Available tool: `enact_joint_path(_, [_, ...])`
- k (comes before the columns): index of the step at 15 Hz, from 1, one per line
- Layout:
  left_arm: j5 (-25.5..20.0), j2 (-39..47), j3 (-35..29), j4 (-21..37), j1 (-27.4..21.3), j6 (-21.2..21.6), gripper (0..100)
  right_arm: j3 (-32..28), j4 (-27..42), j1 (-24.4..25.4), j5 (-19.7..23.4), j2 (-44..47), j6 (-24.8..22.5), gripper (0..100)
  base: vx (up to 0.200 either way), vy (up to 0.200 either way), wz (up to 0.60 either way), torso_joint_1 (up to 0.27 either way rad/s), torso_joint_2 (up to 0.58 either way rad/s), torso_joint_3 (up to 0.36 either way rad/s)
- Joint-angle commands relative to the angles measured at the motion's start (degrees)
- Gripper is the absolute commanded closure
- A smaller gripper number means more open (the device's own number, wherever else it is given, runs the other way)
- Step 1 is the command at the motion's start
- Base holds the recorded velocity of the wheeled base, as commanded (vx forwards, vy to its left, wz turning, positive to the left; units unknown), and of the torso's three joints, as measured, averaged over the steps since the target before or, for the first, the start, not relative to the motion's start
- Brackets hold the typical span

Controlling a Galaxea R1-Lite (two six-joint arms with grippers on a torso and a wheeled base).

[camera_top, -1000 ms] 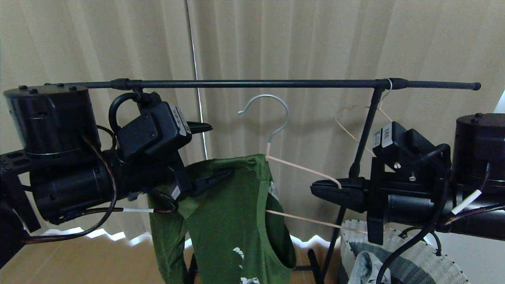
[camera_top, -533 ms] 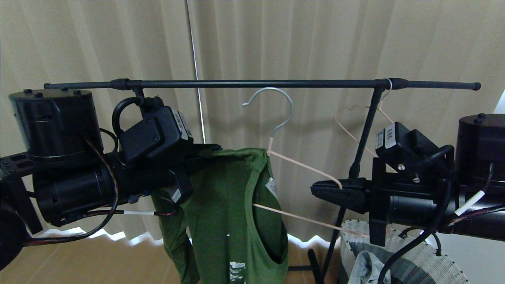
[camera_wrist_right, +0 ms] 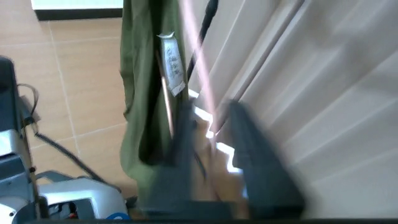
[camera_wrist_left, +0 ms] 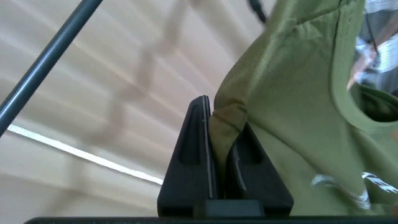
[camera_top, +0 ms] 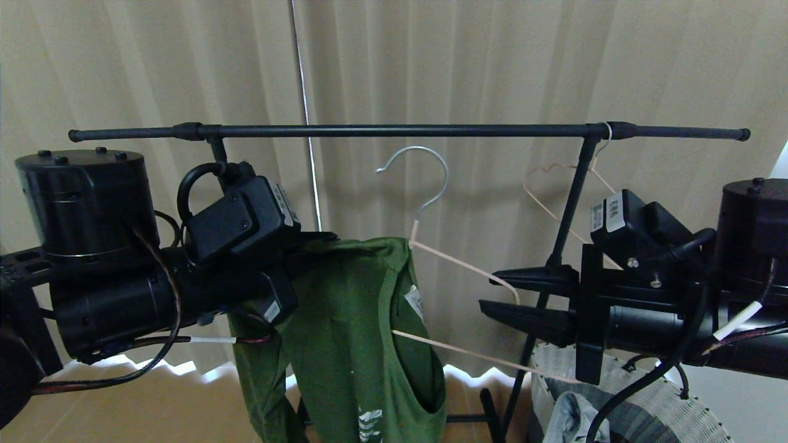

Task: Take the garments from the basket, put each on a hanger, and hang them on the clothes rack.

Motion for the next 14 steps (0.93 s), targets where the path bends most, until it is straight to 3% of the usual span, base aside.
enact_joint_path(1, [2.98, -0.23, 0.20, -0.14, 0.25, -0.13, 100, 0.36, -0.29, -0.15, -0.28, -0.11, -0.30, 0, 0.000, 0.000, 0.00, 0.000, 0.00, 0.000])
enact_joint_path(3, [9.48, -0.40, 0.55, -0.14, 0.25, -1.27, 100, 1.33, -4.07, -0.32, -2.38, -0.46, -0.30, 0, 0.000, 0.000, 0.00, 0.000, 0.00, 0.000])
enact_joint_path(8, [23.02, -0.05, 0.11, -1.99, -0.19, -10.42, 100, 4.58, -7.23, -0.15, -5.90, -0.46, -0.30, 0, 0.000, 0.000, 0.00, 0.000, 0.00, 0.000])
enact_joint_path(11, [24.16, -0.23, 0.20, -6.56, -0.19, -12.00, 100, 6.43, -7.32, 0.64, -5.64, -0.19, 0.40, 0, 0.000, 0.000, 0.00, 0.000, 0.00, 0.000])
enact_joint_path(13, [23.54, -1.20, 0.28, -8.67, -0.19, -12.09, 100, 9.06, -7.59, 3.54, -5.55, -0.46, 6.82, 0, 0.000, 0.000, 0.00, 0.000, 0.00, 0.000])
enact_joint_path(14, [23.45, -1.55, 0.11, -9.19, -0.28, -12.00, 100, 10.73, -10.22, 4.60, -5.81, 0.33, 12.44, 0, 0.000, 0.000, 0.00, 0.000, 0.00, 0.000])
